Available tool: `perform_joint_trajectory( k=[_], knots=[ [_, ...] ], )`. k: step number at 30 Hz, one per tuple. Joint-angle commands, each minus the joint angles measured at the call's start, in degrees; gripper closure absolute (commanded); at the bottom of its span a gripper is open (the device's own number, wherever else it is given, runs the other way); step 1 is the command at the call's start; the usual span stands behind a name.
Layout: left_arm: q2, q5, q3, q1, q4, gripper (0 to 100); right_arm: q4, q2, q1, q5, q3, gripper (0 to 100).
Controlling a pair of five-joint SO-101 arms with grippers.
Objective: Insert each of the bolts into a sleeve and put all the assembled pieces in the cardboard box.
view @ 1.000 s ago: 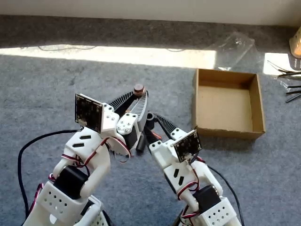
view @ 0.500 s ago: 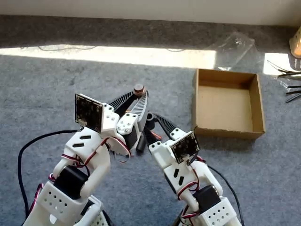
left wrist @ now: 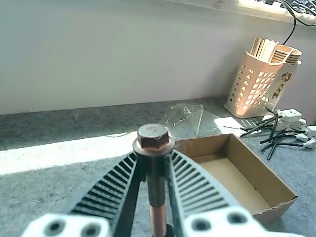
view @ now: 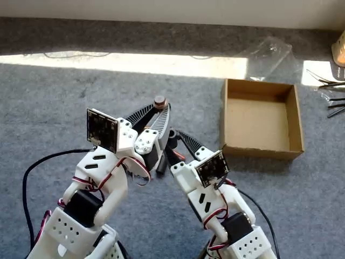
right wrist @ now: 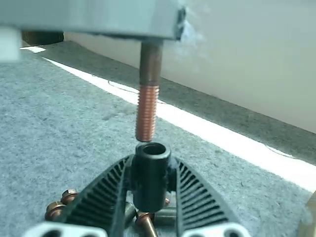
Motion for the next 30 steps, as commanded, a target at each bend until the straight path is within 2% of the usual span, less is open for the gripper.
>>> perform_joint_trajectory(
  k=[1, 8, 25, 30],
  knots=[
    [-0.84, 0.79, -0.57, 0.13, -2.29, 99, -2.07, -0.57, -0.48, 0.62, 6.2, 99.4],
    [-0.66, 0.7, -0.57, 3.74, -2.11, 99, -2.07, -0.57, -0.48, 0.62, 6.2, 99.4],
    [-0.66, 0.62, 1.45, 3.3, -2.55, 99, -2.07, -0.57, -0.48, 0.62, 6.37, 99.4],
    [-0.66, -2.46, 1.54, 3.3, -2.55, 99, -2.07, -0.57, -0.48, 0.62, 6.37, 99.4]
  ],
)
